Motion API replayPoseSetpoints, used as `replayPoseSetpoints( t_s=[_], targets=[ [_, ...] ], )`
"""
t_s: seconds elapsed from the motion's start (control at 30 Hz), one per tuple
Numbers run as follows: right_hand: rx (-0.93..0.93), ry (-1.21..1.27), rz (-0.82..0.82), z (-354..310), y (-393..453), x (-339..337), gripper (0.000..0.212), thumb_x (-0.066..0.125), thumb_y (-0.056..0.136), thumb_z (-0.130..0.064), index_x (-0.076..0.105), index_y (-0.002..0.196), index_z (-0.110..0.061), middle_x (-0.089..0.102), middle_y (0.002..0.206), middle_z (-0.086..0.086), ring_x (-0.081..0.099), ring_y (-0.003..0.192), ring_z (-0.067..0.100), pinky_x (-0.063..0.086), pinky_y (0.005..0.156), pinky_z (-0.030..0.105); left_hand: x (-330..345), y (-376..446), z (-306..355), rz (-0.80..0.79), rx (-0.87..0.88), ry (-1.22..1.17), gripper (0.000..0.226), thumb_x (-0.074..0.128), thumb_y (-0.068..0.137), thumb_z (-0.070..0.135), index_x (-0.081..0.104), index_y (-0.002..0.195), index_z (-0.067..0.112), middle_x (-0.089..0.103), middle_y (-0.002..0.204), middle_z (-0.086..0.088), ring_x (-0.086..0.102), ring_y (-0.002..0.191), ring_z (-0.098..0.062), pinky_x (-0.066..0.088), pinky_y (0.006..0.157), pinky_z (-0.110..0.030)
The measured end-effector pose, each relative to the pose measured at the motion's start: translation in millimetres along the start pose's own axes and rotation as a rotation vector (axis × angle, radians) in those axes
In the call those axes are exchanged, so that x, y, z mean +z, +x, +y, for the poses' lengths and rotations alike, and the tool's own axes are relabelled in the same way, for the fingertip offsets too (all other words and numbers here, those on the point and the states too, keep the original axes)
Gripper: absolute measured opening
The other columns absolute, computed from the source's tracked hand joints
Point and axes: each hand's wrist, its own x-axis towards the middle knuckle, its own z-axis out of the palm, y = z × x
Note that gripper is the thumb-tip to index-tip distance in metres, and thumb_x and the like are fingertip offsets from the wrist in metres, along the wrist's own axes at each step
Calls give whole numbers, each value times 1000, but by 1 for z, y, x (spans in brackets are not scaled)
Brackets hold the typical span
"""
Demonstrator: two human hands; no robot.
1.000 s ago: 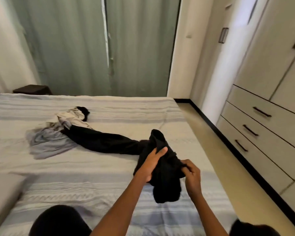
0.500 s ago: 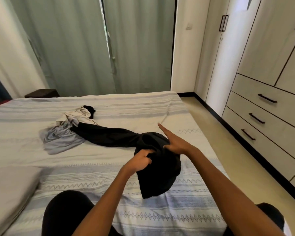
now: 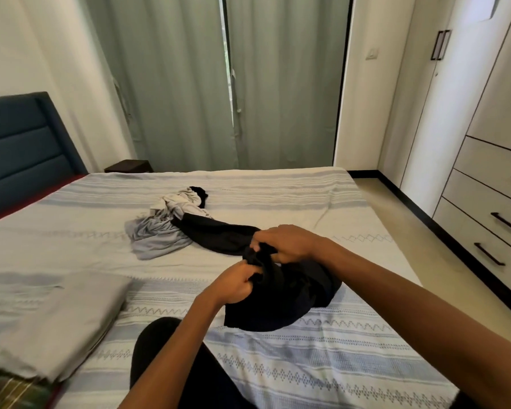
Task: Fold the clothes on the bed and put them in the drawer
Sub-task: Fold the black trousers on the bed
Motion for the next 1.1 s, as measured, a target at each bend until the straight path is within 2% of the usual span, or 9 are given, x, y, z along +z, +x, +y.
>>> replayPoseSetpoints(
  t_s=[0.1, 0.2, 0.33, 0.47, 0.6, 0.7, 0.8, 0.93, 1.1],
  targets=[
    [116, 50, 172, 8, -3, -8, 20, 65, 78, -33, 51, 93, -35, 67, 97, -15, 61, 82, 14, 52, 77, 41, 2, -12, -14, 139, -98, -146, 42, 47, 81, -4, 64, 116, 12, 68, 106, -8, 64, 99, -28, 47, 75, -21],
    [314, 249, 390, 20, -13, -22, 18, 63, 73, -40, 49, 85, -37, 71, 96, -25, 67, 88, 9, 53, 79, 38, 13, -15, -18, 234, -207, -279, 45, 56, 93, 14, 48, 137, 20, 62, 129, -1, 60, 118, -21, 47, 90, -25],
    [651, 327, 630, 30, -19, -39, 20, 67, 75, -32, 50, 85, -33, 68, 78, -11, 63, 76, 17, 48, 70, 36, 29, 0, 1, 317, -266, -424, 77, 73, 83, 52, 35, 145, 27, 55, 132, 10, 55, 118, -10, 47, 96, -24],
    [835, 355, 824, 39, -24, -61, 17, 60, 79, -33, 51, 94, -34, 65, 74, -7, 61, 72, 20, 46, 67, 37, 55, 15, 20, 294, -310, -522, 94, 81, 72, 57, 31, 147, 28, 51, 128, 13, 52, 115, -9, 49, 99, -29],
    [937, 348, 943, 50, -44, -92, 16, 58, 83, -34, 54, 99, -33, 65, 78, -4, 63, 74, 23, 50, 67, 37, 85, 30, 26, 119, -293, -557, 70, 80, 76, 50, 53, 136, 25, 64, 123, 10, 61, 114, -13, 55, 94, -34],
    [997, 358, 1016, 63, -67, -114, 19, 57, 83, -31, 55, 101, -32, 66, 84, -5, 64, 76, 22, 53, 69, 37, 82, 39, 27, 135, -253, -508, 38, 74, 87, 38, 65, 119, 21, 70, 107, 6, 68, 105, -19, 59, 78, -28],
    [1047, 409, 1077, 73, -96, -138, 24, 56, 84, -20, 60, 106, -31, 66, 92, -6, 64, 82, 21, 56, 72, 36, 23, 60, 22, 259, -337, -475, 22, 75, 85, 35, 64, 101, 25, 69, 94, 2, 69, 85, -25, 58, 55, -36],
    [1029, 550, 1190, 92, -129, -175, 31, 59, 81, -4, 70, 99, -27, 68, 96, -5, 68, 91, 24, 62, 80, 42, -100, 94, 29, 520, -339, -273, 35, 79, 73, 52, 63, 73, 20, 67, 71, -1, 67, 77, -28, 53, 69, -36],
    [879, 536, 1344, 94, -131, -255, 24, 66, 86, -8, 72, 103, -24, 71, 102, -4, 67, 97, 18, 57, 92, 37, -239, 134, 104, 664, -190, -622, 27, 81, 80, 14, 68, 95, -3, 69, 76, -19, 66, 57, -28, 57, 50, -30]
  ],
)
